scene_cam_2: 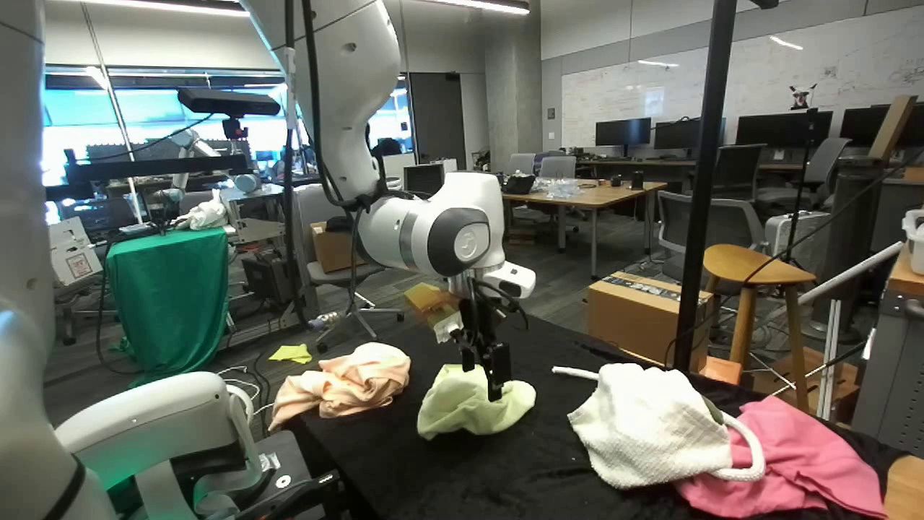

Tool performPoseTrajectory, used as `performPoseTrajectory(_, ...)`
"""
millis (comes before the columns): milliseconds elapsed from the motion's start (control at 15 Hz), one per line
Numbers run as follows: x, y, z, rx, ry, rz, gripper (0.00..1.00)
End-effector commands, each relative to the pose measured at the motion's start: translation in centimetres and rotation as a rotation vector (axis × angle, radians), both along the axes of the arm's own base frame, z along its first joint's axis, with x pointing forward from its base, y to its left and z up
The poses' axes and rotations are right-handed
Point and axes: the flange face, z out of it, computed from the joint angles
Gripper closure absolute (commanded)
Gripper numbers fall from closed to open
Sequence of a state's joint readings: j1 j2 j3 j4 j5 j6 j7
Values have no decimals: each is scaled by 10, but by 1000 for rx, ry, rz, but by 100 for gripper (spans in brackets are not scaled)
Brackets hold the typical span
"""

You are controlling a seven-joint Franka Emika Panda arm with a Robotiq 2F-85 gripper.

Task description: One by one, move every item on the table to the right back of the table.

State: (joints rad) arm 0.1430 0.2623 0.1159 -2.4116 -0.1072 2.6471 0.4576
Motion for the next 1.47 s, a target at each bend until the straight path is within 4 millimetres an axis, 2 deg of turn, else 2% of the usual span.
performPoseTrajectory(0,-11,-8,-15,24,-15,37,0)
performPoseTrajectory(267,-17,-2,-32,88,-34,125,0)
performPoseTrajectory(667,-11,12,-46,172,-35,241,0)
performPoseTrajectory(1200,5,30,-33,241,-47,334,0)
performPoseTrajectory(1400,7,37,-37,250,-26,360,0)
